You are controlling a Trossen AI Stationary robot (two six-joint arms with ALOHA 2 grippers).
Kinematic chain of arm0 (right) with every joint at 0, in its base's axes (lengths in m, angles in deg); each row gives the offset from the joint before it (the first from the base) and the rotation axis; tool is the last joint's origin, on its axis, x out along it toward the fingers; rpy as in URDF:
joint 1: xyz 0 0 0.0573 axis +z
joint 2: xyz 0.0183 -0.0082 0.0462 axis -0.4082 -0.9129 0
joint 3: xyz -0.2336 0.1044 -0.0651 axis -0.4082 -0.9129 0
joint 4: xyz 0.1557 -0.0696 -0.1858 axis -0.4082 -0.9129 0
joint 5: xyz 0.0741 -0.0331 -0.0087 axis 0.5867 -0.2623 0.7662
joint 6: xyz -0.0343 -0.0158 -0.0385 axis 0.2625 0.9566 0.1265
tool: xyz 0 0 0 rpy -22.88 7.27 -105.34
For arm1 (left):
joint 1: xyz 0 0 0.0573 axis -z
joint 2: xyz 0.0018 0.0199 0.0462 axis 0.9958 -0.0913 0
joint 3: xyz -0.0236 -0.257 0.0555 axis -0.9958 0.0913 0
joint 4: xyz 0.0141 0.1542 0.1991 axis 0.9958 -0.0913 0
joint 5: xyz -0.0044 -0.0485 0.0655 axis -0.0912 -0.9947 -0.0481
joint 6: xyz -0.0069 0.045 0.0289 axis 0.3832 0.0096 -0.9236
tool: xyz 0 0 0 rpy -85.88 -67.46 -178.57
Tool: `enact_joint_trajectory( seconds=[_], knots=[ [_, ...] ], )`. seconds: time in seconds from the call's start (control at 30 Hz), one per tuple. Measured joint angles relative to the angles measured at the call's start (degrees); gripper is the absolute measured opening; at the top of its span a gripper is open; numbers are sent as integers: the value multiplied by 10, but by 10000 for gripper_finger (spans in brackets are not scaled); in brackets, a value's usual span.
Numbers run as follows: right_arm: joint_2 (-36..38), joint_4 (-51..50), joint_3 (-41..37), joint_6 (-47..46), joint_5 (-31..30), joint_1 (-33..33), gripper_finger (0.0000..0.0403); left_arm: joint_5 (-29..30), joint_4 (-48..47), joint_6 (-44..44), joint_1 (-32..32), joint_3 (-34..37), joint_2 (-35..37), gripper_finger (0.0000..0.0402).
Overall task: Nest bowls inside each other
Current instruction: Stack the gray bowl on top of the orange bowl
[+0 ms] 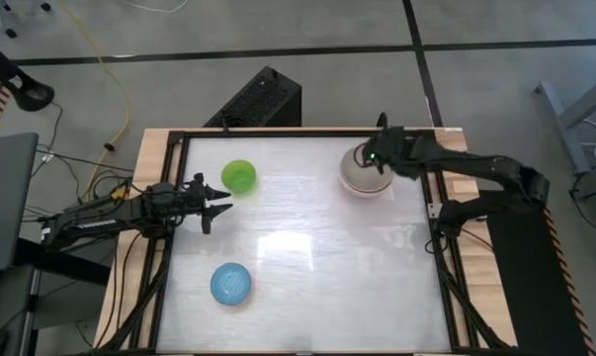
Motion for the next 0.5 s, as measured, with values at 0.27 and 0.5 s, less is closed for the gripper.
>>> enact_joint_trajectory(
  seconds=[0.27,0.5],
  knots=[
    [0,22,-71,-110,-45,47,121,0,0,0,0,0,0,158],
    [0,37,-92,-135,-58,68,120,0,0,0,0,0,0,158]
  ],
)
